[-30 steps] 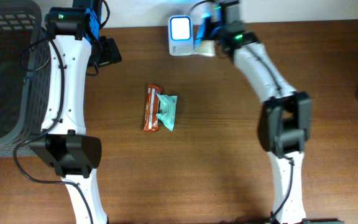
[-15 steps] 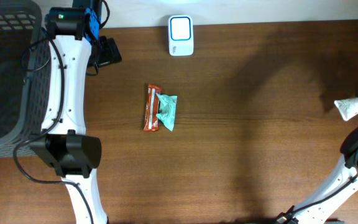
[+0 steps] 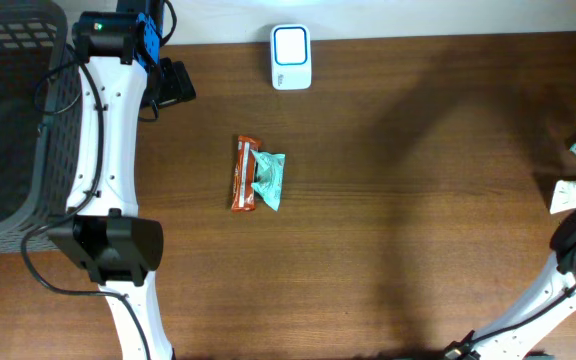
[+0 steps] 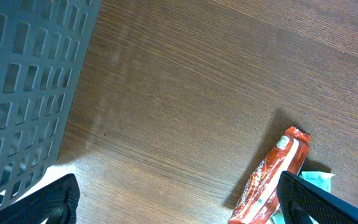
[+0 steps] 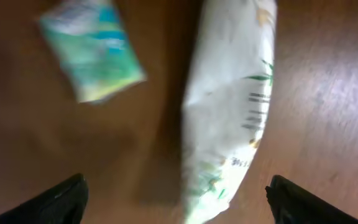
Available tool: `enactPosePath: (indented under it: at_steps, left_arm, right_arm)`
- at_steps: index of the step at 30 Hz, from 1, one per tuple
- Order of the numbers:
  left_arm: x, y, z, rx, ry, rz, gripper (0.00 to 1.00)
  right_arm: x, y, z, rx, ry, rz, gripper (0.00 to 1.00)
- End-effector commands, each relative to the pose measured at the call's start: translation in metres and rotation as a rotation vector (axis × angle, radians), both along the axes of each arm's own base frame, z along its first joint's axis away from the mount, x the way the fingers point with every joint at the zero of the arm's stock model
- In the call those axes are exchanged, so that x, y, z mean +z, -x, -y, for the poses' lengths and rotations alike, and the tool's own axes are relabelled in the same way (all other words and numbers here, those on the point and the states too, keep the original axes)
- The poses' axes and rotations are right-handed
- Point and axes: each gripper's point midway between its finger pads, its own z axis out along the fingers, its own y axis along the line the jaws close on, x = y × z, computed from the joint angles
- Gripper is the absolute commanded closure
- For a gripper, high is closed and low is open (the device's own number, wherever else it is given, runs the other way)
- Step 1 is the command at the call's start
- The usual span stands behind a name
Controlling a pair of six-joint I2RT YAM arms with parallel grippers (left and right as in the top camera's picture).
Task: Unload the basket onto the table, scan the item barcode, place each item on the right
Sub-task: 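Carry the white tube to the right table edge and open the right gripper, then reach the right gripper to the mint-green pouch and grasp it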
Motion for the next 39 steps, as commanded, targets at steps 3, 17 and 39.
enactPosePath:
  at_steps: [3, 17, 39]
  left_arm:
    - [0.006, 0.001, 0.000, -0.010, -0.011, 0.014, 0.01]
    - [0.006, 0.001, -0.002, -0.005, -0.011, 0.014, 0.01]
    - [0.006, 0.001, -0.001, -0.007, -0.011, 0.014, 0.01]
  right_arm:
    - [0.123, -0.080, -0.127, 0.521, -0.346, 0.573, 0.09]
    - [0.033, -0.086, -0.544, 1.307, -0.431, 0.145, 0.39]
    - [-0.083, -0.030, -0.642, 1.279, -0.141, -0.121, 0.48]
